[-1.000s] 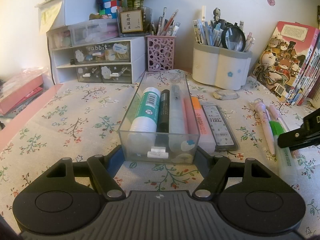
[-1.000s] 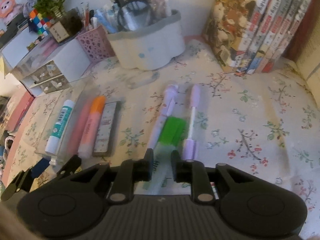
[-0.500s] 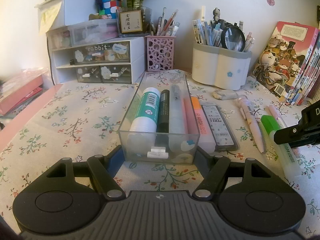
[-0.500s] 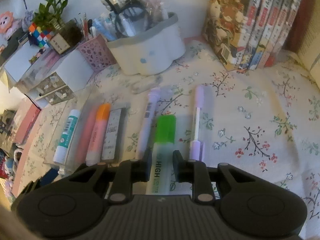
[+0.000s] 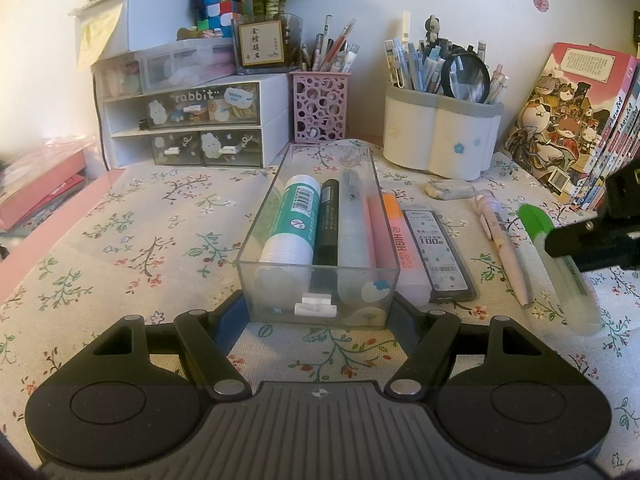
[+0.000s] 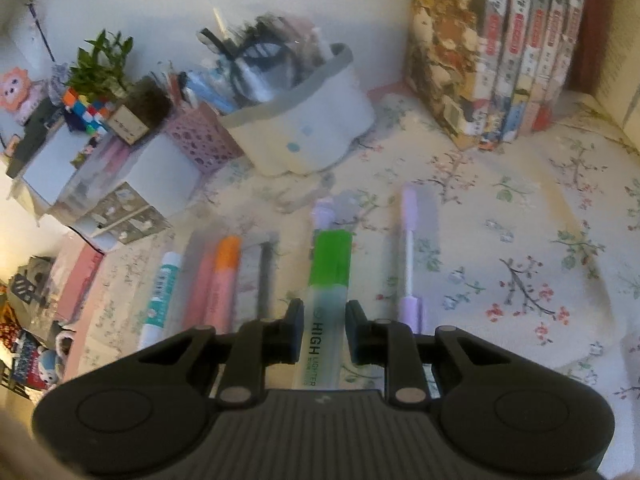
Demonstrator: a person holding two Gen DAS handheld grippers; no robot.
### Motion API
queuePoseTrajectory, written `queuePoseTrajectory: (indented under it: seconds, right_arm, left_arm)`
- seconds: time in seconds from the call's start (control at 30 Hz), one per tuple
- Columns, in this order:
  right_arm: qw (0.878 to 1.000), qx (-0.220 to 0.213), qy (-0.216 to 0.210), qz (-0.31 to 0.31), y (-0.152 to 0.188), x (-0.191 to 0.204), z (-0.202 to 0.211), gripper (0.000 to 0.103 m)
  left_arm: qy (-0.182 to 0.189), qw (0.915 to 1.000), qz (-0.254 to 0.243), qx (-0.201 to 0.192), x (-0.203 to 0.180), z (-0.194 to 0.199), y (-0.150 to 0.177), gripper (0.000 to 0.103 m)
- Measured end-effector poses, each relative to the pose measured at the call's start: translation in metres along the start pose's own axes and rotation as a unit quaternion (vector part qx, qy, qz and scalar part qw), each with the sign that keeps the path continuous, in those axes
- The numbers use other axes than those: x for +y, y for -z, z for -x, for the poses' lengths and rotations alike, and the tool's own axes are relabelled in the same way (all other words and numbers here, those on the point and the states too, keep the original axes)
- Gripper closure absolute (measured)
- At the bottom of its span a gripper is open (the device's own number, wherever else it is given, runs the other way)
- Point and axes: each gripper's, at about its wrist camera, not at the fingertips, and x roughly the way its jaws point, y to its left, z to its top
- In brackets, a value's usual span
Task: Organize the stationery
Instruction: 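Move the right gripper to the green highlighter and grasp it, then lower the green highlighter into the clear box and open the right gripper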
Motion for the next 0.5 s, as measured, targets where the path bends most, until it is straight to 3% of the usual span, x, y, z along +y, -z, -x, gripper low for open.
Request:
queuePoseTrajectory:
  seconds: [0.5]
  right_arm:
    - [0.997,0.019,-0.076,0.02,-0.018,0.054,-0.03,0.092]
  left_arm:
    - [0.001,1.0,0.0,0.0,0.0,0.0,0.0,0.031]
